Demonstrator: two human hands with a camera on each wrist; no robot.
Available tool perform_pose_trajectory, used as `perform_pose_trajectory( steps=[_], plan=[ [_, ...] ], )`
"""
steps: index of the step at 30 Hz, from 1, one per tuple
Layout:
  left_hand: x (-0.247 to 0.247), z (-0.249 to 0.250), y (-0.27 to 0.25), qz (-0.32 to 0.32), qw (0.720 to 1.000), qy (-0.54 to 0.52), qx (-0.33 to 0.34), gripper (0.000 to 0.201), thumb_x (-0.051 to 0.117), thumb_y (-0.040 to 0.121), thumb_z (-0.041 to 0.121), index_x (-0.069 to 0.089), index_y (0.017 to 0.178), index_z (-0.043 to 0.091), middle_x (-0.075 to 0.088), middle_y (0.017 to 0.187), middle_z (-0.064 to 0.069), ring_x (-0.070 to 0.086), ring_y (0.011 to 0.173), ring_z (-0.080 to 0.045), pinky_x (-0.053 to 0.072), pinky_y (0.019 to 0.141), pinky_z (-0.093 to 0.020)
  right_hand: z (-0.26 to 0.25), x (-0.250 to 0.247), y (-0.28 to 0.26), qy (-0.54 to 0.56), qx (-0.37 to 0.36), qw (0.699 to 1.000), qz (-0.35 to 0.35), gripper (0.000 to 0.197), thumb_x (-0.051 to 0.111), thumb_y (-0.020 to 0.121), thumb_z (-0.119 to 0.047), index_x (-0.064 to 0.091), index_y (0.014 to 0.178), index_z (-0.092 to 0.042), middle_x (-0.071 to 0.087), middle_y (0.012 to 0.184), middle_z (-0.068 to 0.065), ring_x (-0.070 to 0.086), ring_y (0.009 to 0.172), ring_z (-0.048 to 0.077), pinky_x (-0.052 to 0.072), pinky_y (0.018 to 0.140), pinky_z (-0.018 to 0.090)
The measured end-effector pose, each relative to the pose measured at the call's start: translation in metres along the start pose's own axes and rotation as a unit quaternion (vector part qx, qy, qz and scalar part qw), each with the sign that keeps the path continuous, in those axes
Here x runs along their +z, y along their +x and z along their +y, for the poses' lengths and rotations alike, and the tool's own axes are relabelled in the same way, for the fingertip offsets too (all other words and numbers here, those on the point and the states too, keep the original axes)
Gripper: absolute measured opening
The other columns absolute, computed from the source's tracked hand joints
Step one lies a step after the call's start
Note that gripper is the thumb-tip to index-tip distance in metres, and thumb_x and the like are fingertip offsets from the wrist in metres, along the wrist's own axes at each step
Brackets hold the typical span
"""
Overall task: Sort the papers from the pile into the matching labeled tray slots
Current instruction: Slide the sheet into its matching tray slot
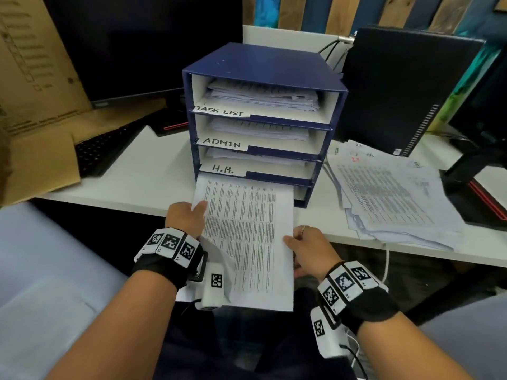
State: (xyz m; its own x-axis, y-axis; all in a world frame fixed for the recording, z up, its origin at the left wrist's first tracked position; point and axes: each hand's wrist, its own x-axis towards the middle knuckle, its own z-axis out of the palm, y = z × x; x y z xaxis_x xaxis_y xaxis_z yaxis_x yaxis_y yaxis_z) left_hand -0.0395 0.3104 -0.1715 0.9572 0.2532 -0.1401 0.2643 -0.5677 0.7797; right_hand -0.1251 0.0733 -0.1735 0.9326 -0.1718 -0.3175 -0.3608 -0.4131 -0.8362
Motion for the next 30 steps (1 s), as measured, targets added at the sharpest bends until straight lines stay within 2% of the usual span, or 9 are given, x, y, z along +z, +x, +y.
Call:
perform_pose_trajectory(
  steps=[2,8,12,15,19,22,25,28,30],
  plan=[
    [-0.004,0.005,-0.001,-0.015,1.0,-0.018,0.014,0.04,0.051,0.1,0.037,0.055,0.075,0.006,0.056,0.077,-0.006,0.059,0.094,-0.033,0.035,0.073,-0.029,-0.001,0.001,0.009,-0.042,-0.033,0.997,0.061,0.02,0.051,0.102,-0.018,0.058,0.088,-0.007,0.067,0.093,0.011,0.067,0.085,0.029,0.059,0.078,0.047],
    [-0.01,-0.006,-0.001,-0.16,0.981,-0.106,0.028,0.016,0.071,0.088,0.025,0.065,0.102,0.021,0.071,0.106,-0.002,0.069,0.097,-0.021,0.055,0.092,-0.043,-0.016,-0.011,0.033,-0.023,-0.023,0.977,0.21,0.02,0.05,0.103,-0.017,0.061,0.113,-0.004,0.061,0.103,0.007,0.058,0.1,0.027,0.04,0.087,0.029],
    [-0.005,-0.01,-0.002,-0.085,0.985,-0.141,0.045,0.007,0.068,0.09,0.013,0.068,0.087,0.019,0.074,0.097,-0.003,0.071,0.09,-0.023,0.057,0.086,-0.046,-0.028,-0.006,0.044,0.021,-0.01,0.979,0.203,0.019,0.055,0.101,-0.021,0.065,0.109,-0.007,0.061,0.099,0.004,0.057,0.096,0.023,0.043,0.088,0.03],
    [-0.001,-0.004,0.006,-0.011,0.988,-0.15,0.033,0.008,0.068,0.09,0.017,0.071,0.095,0.013,0.073,0.096,-0.004,0.071,0.086,-0.024,0.059,0.083,-0.045,-0.029,-0.002,0.043,0.059,0.025,0.986,0.152,0.024,0.06,0.095,-0.023,0.06,0.074,-0.011,0.063,0.073,0.012,0.063,0.075,0.029,0.053,0.074,0.036],
    [0.002,0.012,0.016,0.028,0.993,-0.11,0.04,0.022,0.067,0.091,0.027,0.07,0.094,0.005,0.071,0.092,-0.007,0.066,0.086,-0.026,0.054,0.082,-0.035,-0.033,0.001,0.037,0.08,0.06,0.986,0.135,0.02,0.055,0.098,-0.014,0.056,0.08,-0.007,0.058,0.073,0.016,0.052,0.048,0.025,0.04,0.043,0.027],
    [-0.001,0.018,0.014,-0.017,0.996,-0.088,0.02,0.028,0.063,0.093,0.033,0.061,0.078,0.009,0.063,0.074,-0.005,0.062,0.07,-0.02,0.05,0.07,-0.031,-0.038,0.004,0.049,0.083,0.035,0.977,0.192,0.025,0.052,0.095,-0.014,0.051,0.069,-0.012,0.063,0.077,0.022,0.056,0.058,0.027,0.041,0.056,0.034],
    [-0.006,0.022,0.005,-0.104,0.982,-0.155,-0.015,0.004,0.061,0.095,0.02,0.061,0.091,0.019,0.071,0.095,-0.006,0.071,0.082,-0.024,0.058,0.054,-0.031,-0.037,0.006,0.062,0.084,0.035,0.969,0.23,0.011,0.052,0.093,-0.02,0.059,0.088,-0.013,0.071,0.099,0.022,0.065,0.078,0.034,0.05,0.069,0.042],
    [-0.008,0.02,-0.003,-0.123,0.983,-0.135,0.032,0.014,0.055,0.098,0.012,0.056,0.102,0.025,0.069,0.104,-0.003,0.07,0.085,-0.024,0.057,0.051,-0.028,-0.033,0.007,0.052,0.025,0.047,0.972,0.229,0.021,0.05,0.1,-0.015,0.061,0.113,-0.003,0.066,0.116,0.017,0.064,0.106,0.037,0.051,0.092,0.044],
    [-0.009,0.016,-0.009,-0.122,0.984,-0.114,0.06,0.02,0.051,0.099,0.011,0.052,0.109,0.028,0.066,0.104,-0.003,0.069,0.086,-0.024,0.058,0.052,-0.03,-0.024,0.005,0.043,-0.001,0.056,0.976,0.208,0.023,0.046,0.102,-0.015,0.059,0.115,-0.001,0.062,0.112,0.016,0.064,0.101,0.037,0.054,0.088,0.044]
  ],
)
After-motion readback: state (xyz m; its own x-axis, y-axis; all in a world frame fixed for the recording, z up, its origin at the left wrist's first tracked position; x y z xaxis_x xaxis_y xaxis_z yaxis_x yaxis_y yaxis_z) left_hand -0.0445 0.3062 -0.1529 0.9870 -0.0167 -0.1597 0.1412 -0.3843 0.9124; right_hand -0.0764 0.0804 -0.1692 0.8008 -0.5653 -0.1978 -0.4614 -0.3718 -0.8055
